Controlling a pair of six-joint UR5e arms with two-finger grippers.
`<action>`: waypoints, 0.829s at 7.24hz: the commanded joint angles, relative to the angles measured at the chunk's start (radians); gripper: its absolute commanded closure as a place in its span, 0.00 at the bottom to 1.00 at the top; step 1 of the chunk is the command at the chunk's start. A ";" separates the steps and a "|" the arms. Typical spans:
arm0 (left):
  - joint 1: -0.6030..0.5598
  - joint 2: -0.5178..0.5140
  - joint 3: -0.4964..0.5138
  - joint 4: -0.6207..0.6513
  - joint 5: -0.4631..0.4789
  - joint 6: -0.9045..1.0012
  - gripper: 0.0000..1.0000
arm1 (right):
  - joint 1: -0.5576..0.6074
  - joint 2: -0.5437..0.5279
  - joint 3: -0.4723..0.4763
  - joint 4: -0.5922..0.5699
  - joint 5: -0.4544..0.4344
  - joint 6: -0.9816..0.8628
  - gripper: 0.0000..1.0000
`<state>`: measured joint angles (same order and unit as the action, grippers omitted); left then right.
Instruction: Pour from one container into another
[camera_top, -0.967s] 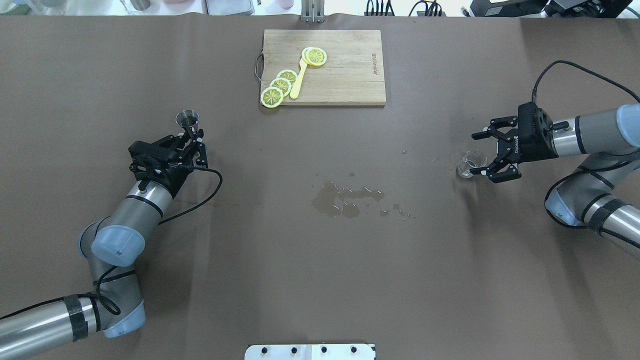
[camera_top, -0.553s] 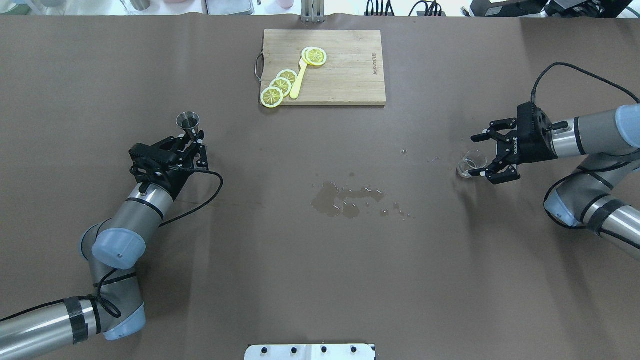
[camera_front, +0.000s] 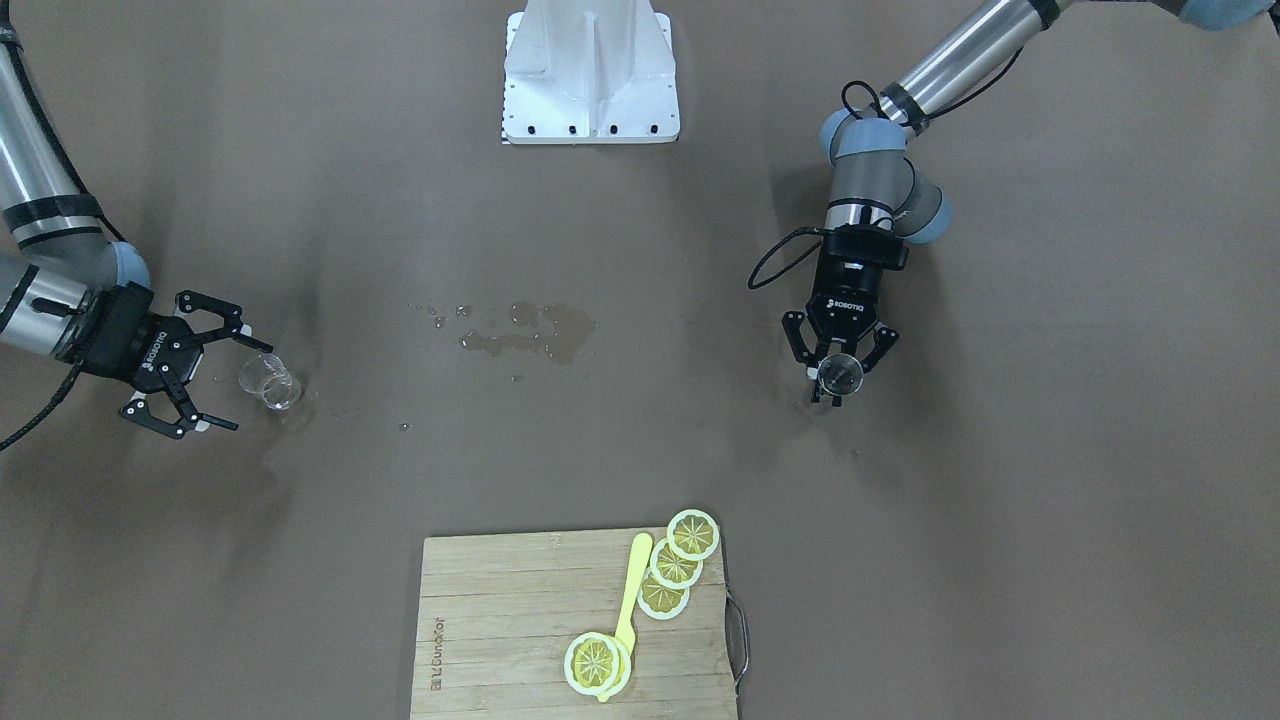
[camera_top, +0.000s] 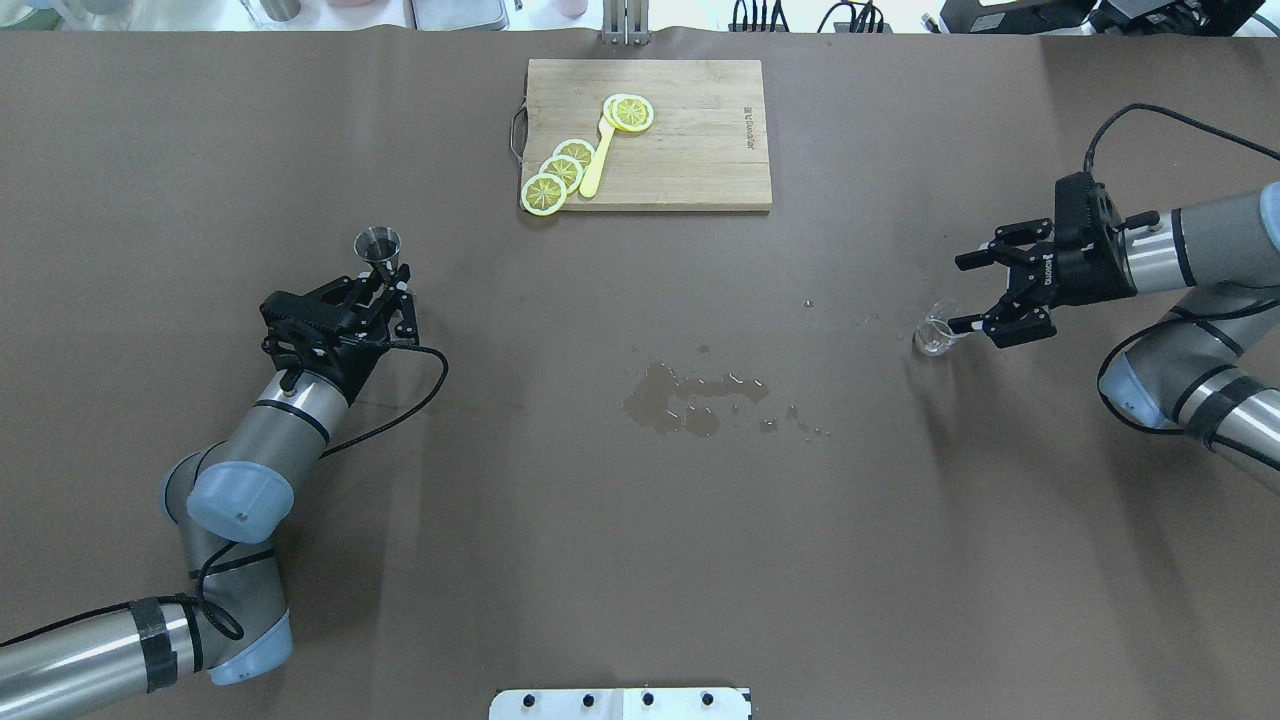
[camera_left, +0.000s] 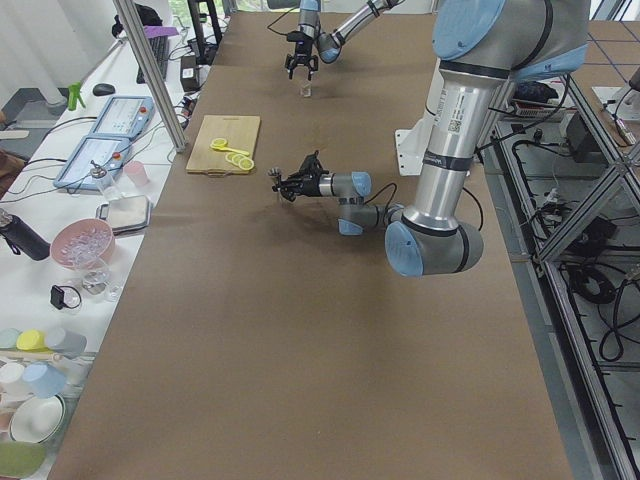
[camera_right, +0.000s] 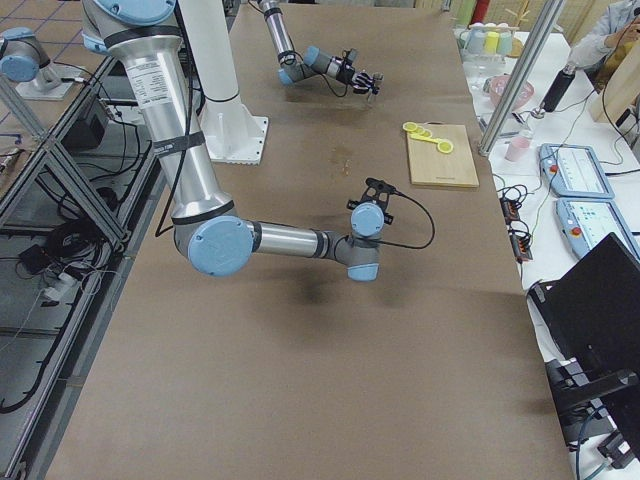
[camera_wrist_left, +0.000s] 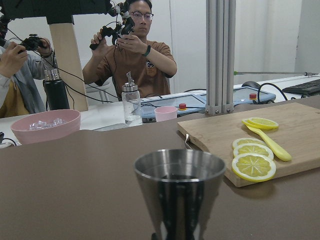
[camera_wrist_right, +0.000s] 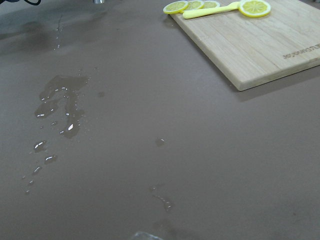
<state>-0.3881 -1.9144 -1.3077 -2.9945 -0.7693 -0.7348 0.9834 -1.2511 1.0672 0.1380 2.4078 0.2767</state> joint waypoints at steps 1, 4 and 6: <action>0.006 0.000 0.002 -0.004 0.007 0.000 1.00 | 0.047 0.007 -0.012 -0.006 0.018 -0.001 0.01; 0.017 0.000 0.002 -0.004 0.013 0.000 1.00 | 0.161 0.028 -0.016 -0.179 0.040 -0.011 0.00; 0.017 0.000 -0.001 -0.004 0.015 0.000 1.00 | 0.187 0.079 -0.004 -0.379 0.039 -0.020 0.00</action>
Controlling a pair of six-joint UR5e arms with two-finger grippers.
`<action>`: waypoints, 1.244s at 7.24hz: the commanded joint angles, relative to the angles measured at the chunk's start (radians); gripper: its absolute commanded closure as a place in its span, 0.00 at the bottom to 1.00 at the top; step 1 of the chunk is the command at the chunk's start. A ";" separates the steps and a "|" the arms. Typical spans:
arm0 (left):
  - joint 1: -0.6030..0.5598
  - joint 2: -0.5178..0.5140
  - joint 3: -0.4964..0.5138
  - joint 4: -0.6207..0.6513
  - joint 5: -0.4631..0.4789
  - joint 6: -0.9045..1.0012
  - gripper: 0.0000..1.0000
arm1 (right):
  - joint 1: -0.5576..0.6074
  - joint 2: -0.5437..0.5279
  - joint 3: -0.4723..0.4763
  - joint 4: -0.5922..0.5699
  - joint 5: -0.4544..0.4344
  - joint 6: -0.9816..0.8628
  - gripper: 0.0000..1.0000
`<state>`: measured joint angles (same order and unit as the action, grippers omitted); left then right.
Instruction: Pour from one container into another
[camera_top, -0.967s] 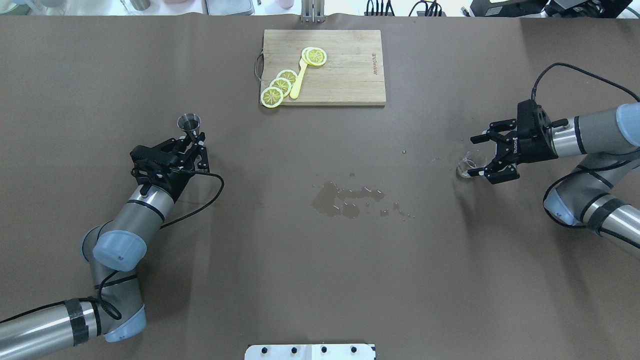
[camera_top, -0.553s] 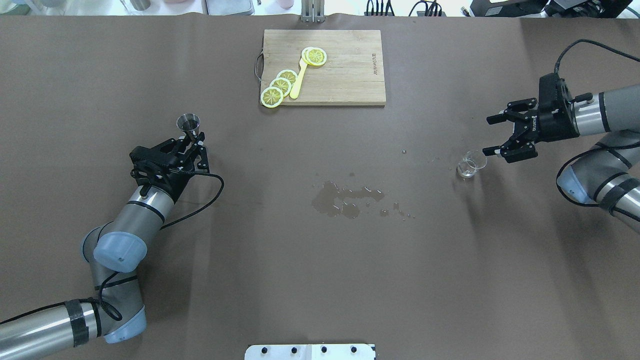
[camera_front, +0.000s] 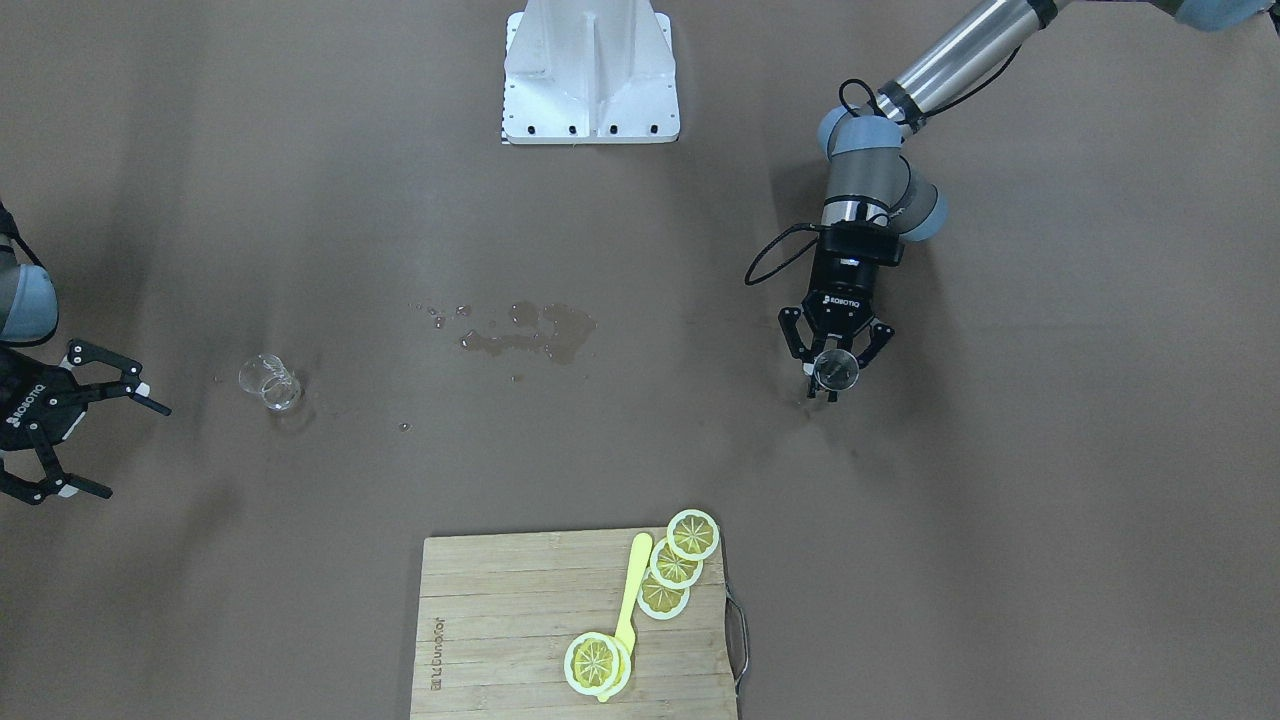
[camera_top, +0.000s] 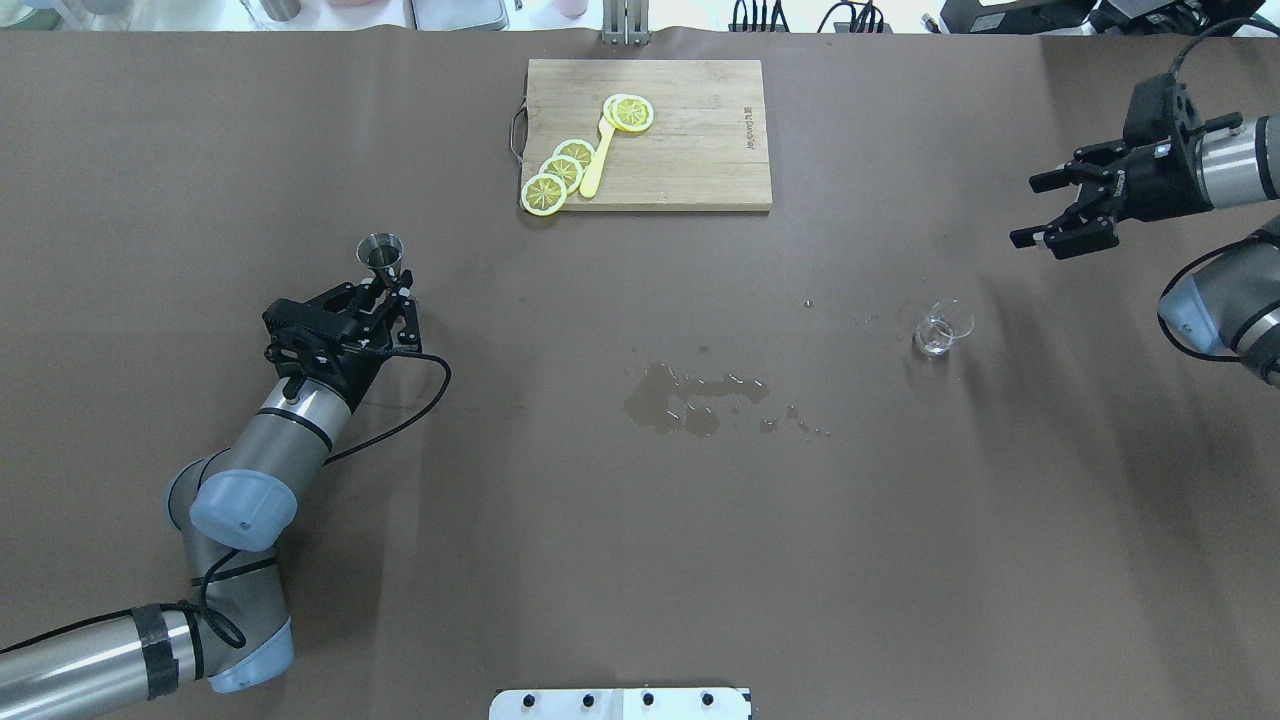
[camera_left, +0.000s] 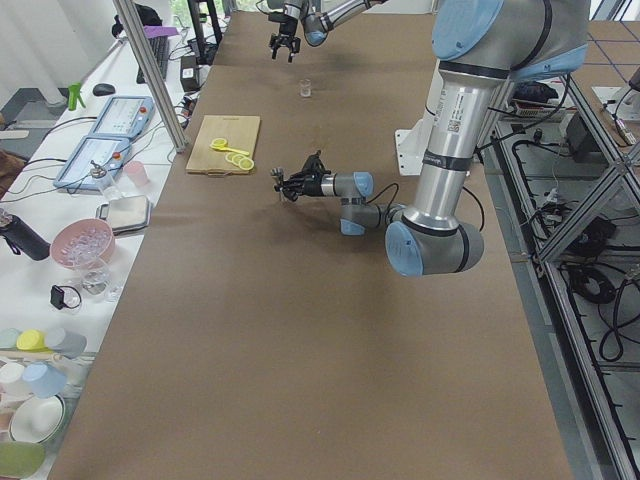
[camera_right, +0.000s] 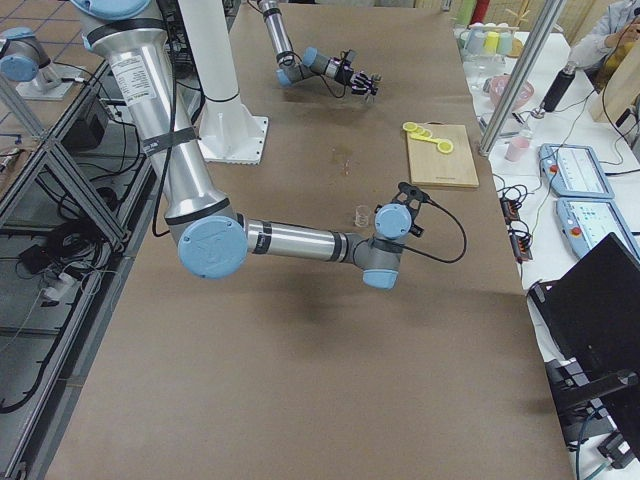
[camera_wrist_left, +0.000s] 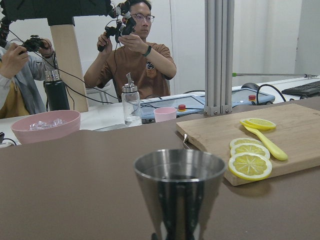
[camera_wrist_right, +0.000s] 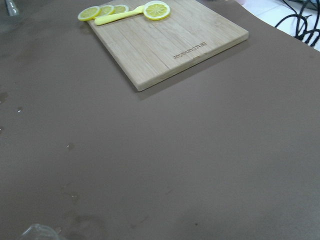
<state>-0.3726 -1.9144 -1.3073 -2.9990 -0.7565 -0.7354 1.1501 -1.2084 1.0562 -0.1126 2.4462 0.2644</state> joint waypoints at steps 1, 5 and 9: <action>0.001 0.000 -0.001 -0.001 0.000 -0.001 1.00 | 0.034 0.050 0.016 -0.248 -0.001 -0.010 0.00; 0.004 0.006 -0.009 -0.002 0.000 -0.001 1.00 | 0.082 0.050 0.166 -0.969 -0.105 -0.168 0.00; 0.011 0.006 -0.009 -0.002 0.000 0.001 0.95 | 0.170 0.055 0.218 -1.445 -0.151 -0.274 0.00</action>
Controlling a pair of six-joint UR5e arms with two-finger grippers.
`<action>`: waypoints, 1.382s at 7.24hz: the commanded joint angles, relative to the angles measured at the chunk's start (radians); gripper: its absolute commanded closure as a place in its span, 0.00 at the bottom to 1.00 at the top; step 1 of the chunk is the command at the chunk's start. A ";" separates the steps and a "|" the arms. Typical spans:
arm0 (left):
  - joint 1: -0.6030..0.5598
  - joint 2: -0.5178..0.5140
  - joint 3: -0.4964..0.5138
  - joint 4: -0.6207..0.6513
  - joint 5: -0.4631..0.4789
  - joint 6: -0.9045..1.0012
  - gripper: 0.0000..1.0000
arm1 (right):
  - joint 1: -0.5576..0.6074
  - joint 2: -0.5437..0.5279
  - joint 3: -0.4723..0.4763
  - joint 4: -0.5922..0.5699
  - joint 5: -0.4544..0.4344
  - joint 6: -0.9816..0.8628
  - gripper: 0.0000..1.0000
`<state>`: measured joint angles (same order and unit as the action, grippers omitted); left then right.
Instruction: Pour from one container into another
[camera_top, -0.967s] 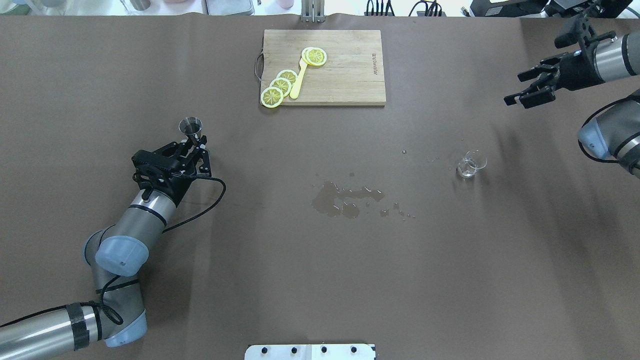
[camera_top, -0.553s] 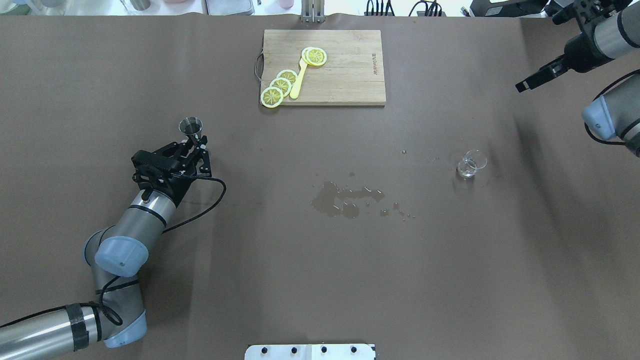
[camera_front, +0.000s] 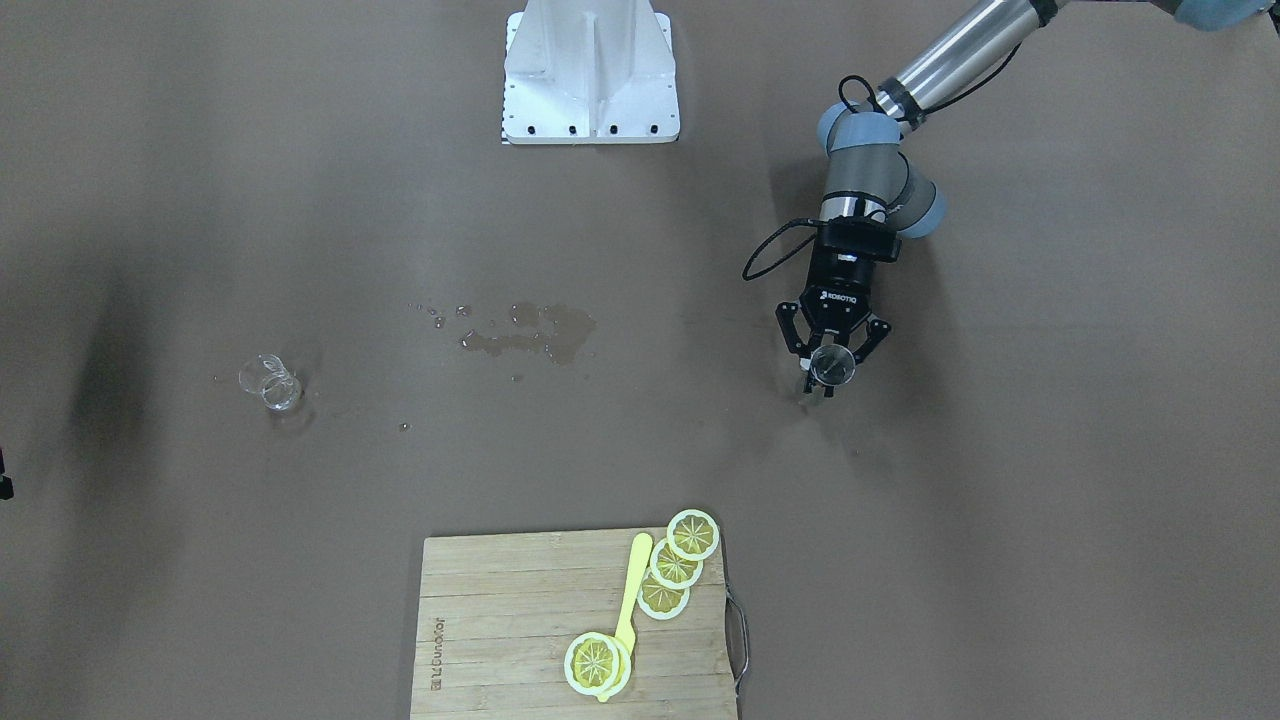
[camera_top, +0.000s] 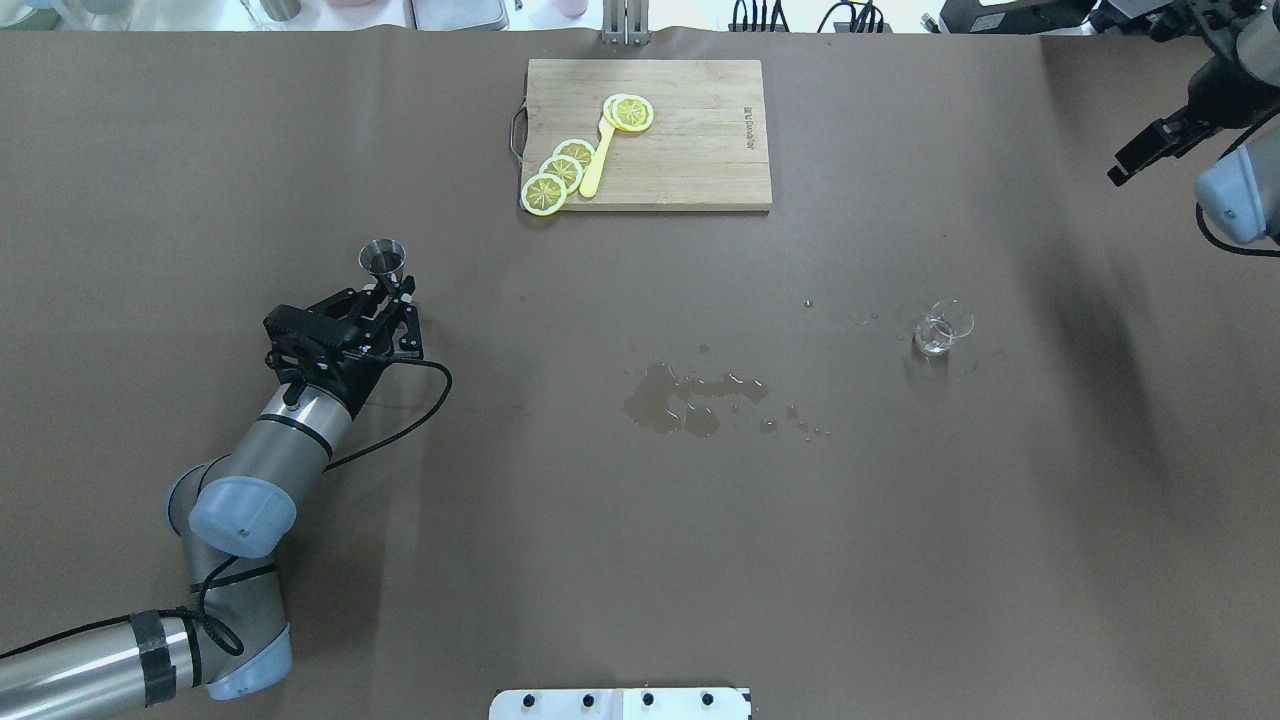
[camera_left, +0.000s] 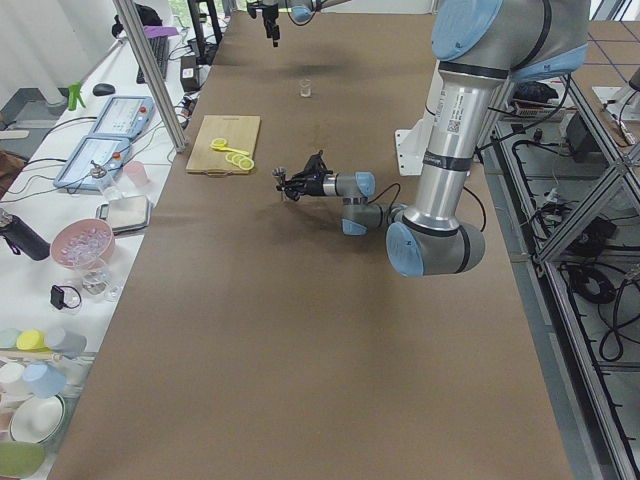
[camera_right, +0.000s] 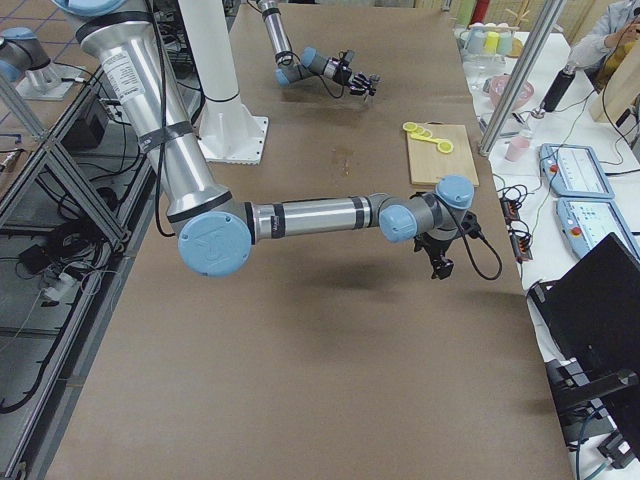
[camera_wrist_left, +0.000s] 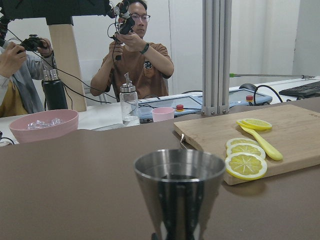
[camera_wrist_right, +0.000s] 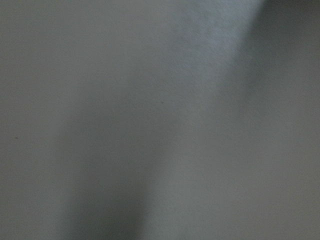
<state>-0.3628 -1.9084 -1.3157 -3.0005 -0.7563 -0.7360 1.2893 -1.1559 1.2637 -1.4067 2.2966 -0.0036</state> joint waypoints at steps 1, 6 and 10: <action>0.001 0.000 0.000 0.000 0.000 0.000 0.86 | 0.066 0.005 0.011 -0.231 -0.003 0.007 0.00; 0.002 0.000 0.003 0.000 0.000 0.000 0.61 | 0.214 -0.164 0.226 -0.442 -0.003 0.133 0.00; 0.002 0.002 -0.002 0.000 0.000 0.000 0.56 | 0.278 -0.494 0.544 -0.430 -0.006 0.122 0.00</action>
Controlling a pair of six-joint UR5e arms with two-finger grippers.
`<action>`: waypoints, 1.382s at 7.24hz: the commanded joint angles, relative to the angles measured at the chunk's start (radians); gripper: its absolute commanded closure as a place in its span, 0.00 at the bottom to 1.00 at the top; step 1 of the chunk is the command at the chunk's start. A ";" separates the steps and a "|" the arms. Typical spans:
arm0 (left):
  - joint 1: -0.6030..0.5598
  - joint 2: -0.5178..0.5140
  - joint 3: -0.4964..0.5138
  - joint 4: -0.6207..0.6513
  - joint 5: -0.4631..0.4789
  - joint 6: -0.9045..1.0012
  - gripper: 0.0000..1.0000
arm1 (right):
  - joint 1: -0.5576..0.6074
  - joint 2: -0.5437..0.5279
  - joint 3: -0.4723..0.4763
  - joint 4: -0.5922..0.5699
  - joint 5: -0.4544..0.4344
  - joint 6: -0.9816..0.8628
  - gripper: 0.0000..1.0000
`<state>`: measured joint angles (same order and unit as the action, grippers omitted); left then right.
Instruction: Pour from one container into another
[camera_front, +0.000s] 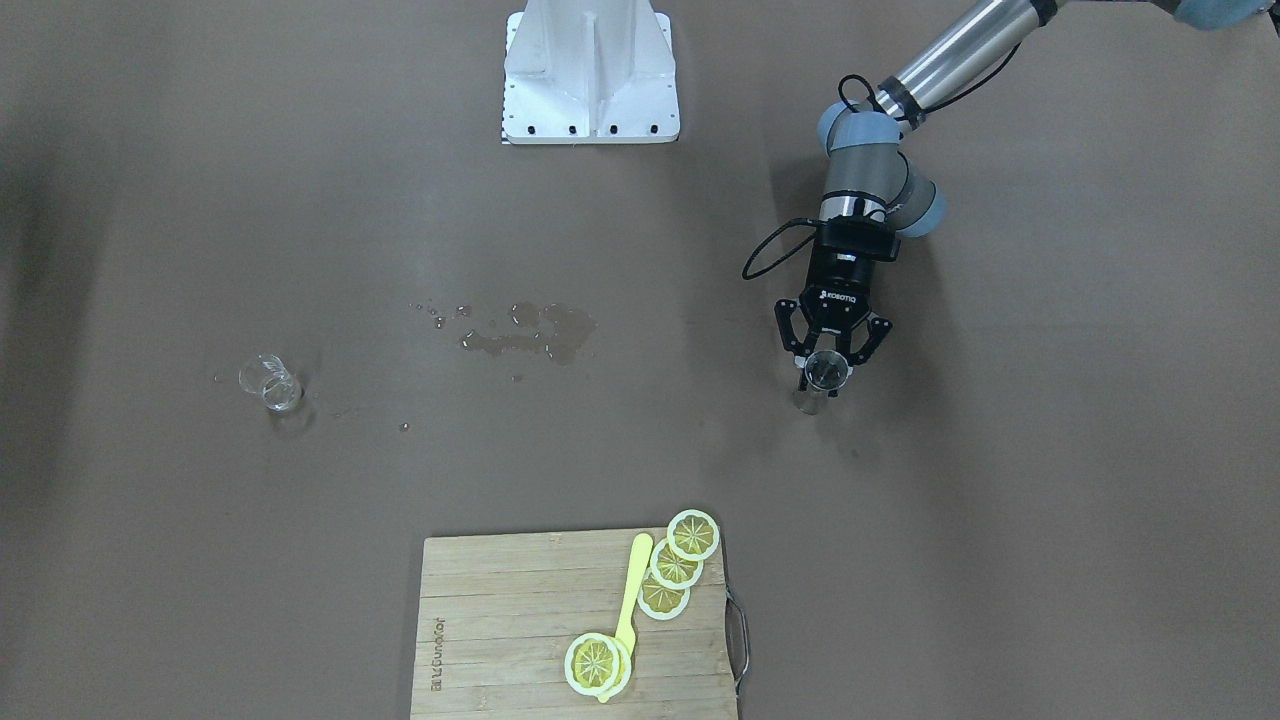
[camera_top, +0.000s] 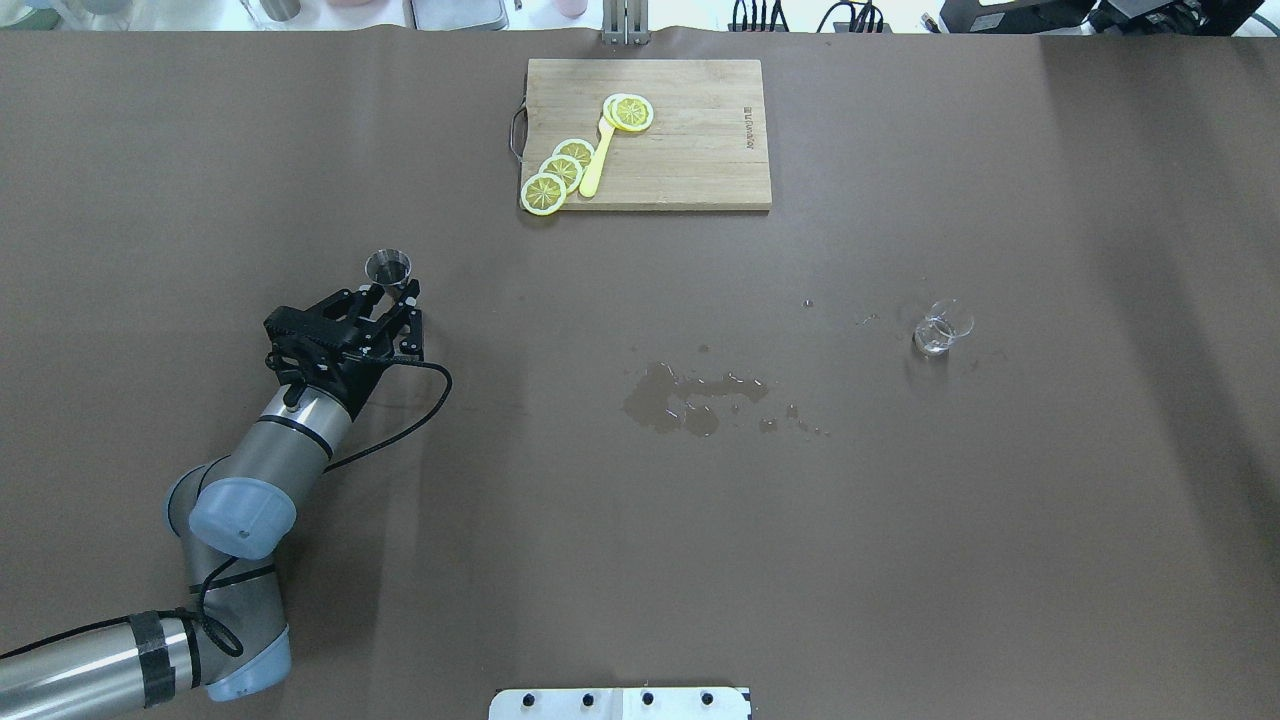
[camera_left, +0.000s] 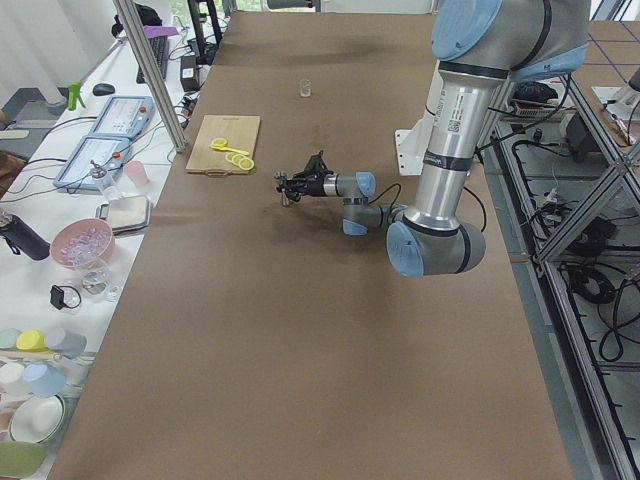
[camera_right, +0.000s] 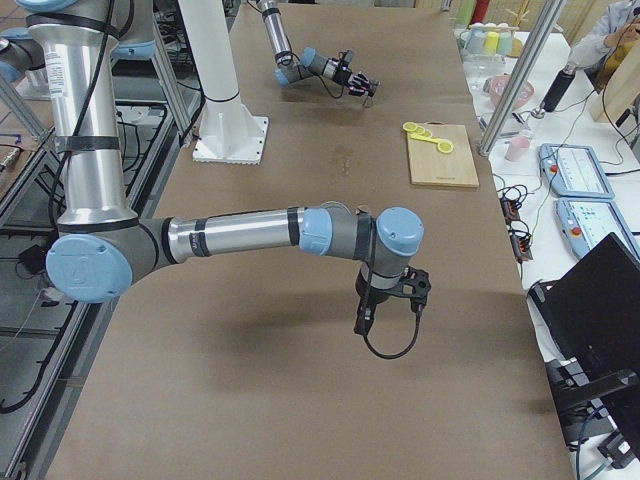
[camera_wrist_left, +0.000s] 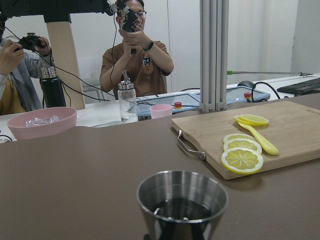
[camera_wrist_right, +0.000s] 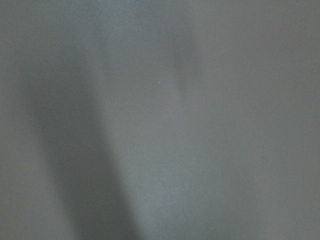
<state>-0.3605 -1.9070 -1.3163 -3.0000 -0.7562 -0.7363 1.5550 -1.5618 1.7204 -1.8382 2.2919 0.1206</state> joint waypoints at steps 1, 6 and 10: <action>0.000 0.000 -0.001 0.000 0.000 0.000 0.55 | 0.013 -0.093 0.085 0.011 -0.002 -0.004 0.00; 0.000 0.000 0.000 -0.039 0.001 0.000 0.02 | 0.013 -0.159 -0.011 0.246 -0.005 -0.009 0.00; 0.000 0.060 -0.067 -0.046 0.000 0.000 0.01 | 0.013 -0.147 0.008 0.247 0.006 -0.073 0.00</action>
<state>-0.3605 -1.8849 -1.3403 -3.0457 -0.7562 -0.7363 1.5677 -1.7094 1.7235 -1.5915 2.2943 0.0895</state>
